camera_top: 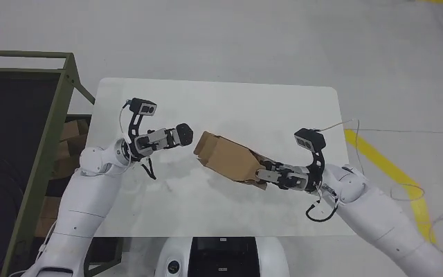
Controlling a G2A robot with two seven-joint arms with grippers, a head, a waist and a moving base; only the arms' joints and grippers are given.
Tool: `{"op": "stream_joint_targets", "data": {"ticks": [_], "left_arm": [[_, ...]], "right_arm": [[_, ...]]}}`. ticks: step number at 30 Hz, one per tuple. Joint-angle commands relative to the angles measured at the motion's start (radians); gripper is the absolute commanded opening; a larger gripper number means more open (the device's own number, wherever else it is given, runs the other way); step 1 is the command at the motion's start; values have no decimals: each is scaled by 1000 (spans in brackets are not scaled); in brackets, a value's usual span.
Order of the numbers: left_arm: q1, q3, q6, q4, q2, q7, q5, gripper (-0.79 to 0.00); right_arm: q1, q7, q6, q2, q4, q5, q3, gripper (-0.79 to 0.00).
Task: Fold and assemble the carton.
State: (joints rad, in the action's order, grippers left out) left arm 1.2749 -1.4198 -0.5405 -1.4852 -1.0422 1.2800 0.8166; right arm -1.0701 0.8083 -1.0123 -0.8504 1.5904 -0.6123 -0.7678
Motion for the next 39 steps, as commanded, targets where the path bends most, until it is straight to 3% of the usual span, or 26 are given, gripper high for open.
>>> {"op": "stream_joint_targets", "data": {"ticks": [1,7,26,32,39], "left_arm": [[0,0,0,0,0,0,0,0],[-1,1,23,-21,1,-6,-32,0],[-59,10,212,-47,25,212,-33,0],[-59,21,233,-48,30,233,-38,0],[-62,31,188,-38,29,189,-22,0]], "right_arm": [[0,0,0,0,0,0,0,-785],[-6,-20,20,-2,11,15,-6,-785],[-16,53,53,-14,23,-28,-23,-785],[-15,58,59,-17,22,-27,-25,-785],[-11,67,68,-20,25,-27,-25,-785]]}}
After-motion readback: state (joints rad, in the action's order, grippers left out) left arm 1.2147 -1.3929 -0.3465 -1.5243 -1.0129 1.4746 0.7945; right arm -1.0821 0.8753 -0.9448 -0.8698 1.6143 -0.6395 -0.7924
